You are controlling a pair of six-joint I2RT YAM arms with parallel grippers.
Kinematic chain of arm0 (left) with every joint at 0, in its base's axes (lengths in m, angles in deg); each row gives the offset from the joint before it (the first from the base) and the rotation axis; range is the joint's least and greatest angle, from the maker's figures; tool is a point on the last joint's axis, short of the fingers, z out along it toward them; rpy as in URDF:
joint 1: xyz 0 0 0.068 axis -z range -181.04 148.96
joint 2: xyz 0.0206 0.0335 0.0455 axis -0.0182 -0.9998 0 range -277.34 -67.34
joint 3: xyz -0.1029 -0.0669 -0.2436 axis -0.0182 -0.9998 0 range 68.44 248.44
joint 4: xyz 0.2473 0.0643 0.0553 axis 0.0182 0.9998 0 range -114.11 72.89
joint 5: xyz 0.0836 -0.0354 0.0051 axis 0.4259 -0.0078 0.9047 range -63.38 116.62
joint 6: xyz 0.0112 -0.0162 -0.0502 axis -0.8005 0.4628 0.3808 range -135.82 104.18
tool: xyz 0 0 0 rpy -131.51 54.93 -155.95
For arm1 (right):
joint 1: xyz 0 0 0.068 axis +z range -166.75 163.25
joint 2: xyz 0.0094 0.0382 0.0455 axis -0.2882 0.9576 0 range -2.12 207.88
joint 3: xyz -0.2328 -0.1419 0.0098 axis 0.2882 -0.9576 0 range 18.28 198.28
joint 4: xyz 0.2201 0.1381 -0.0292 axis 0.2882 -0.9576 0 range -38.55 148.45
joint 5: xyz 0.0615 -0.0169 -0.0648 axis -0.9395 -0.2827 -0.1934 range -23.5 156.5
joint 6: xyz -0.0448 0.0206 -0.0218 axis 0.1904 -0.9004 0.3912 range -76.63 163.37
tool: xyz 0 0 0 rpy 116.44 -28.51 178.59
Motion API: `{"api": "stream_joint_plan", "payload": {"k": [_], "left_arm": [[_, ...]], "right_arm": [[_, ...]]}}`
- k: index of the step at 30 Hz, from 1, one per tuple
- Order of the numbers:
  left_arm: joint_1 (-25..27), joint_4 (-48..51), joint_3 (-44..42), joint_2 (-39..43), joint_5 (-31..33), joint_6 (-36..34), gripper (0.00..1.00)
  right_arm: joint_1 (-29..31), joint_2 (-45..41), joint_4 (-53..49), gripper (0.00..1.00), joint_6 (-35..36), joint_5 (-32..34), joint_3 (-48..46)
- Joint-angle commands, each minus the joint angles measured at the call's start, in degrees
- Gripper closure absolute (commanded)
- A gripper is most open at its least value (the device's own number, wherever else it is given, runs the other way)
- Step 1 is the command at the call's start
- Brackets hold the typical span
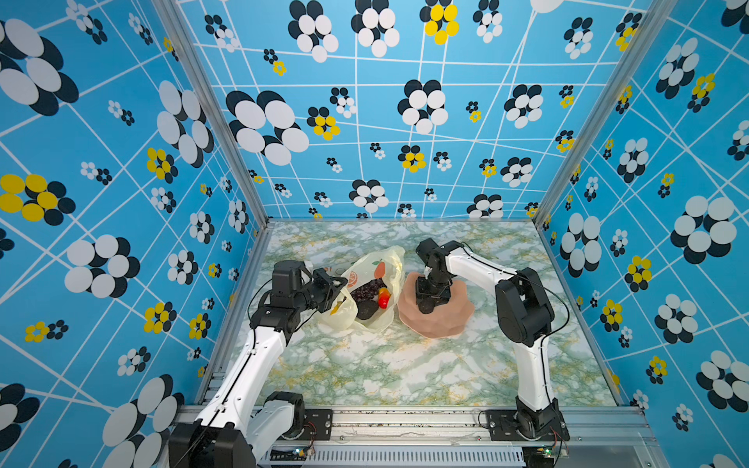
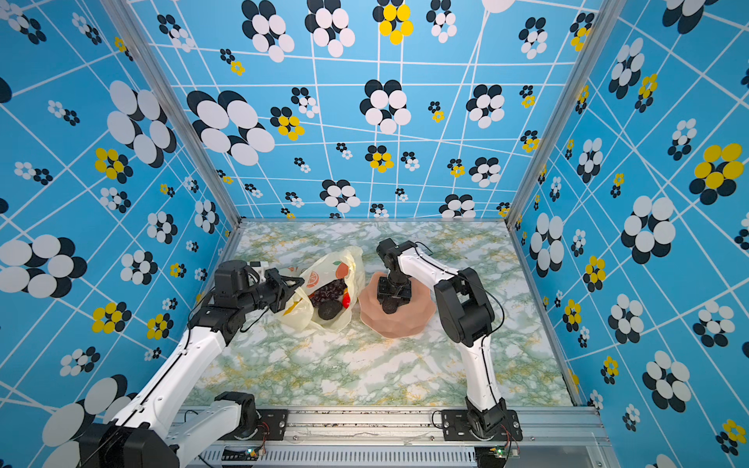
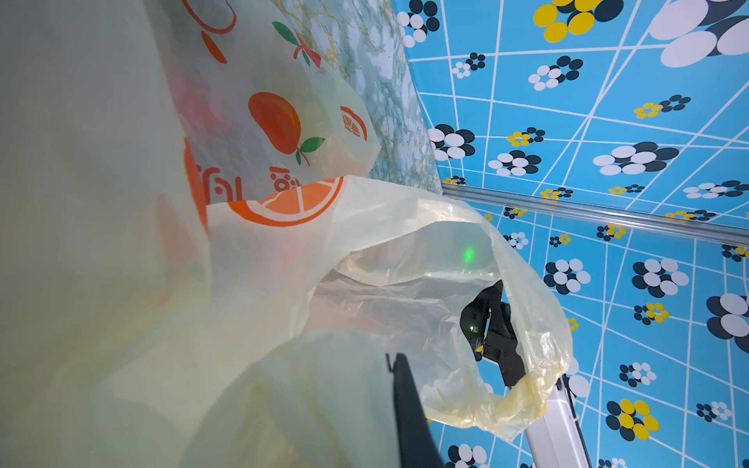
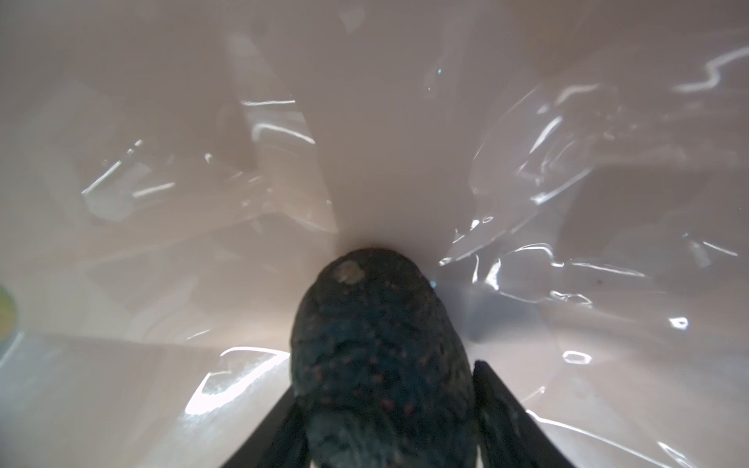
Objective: Place the fruits into the plastic bag
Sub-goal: 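Lower the open right gripper onto the dark avocado and close on it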
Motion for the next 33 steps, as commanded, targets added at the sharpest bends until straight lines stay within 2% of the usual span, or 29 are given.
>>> {"api": "stream_joint_plan", "payload": {"k": [1,8,19,33], "left_arm": [[-0.4,1.1,-0.8,1.3,-0.9,-0.9,1.0],[-0.4,1.1,-1.3,1.7,-0.9,-0.7,1.0],[-0.4,1.1,-2.1,3.2,-0.8,-0.5,1.0],[-0.7,2.2,-2.1,4.5,-0.4,-0.5,1.0]], "right_arm": [[0.6,0.6,0.1,0.42,-1.0,-0.1,-1.2],[0.6,-1.0,1.0,0.55,-1.4,-0.1,-3.1],[0.6,-3.0,1.6,0.64,-1.7,-0.4,-5.0],[-0.3,-9.7,3.9,0.68,-1.9,-1.2,-7.1]]}}
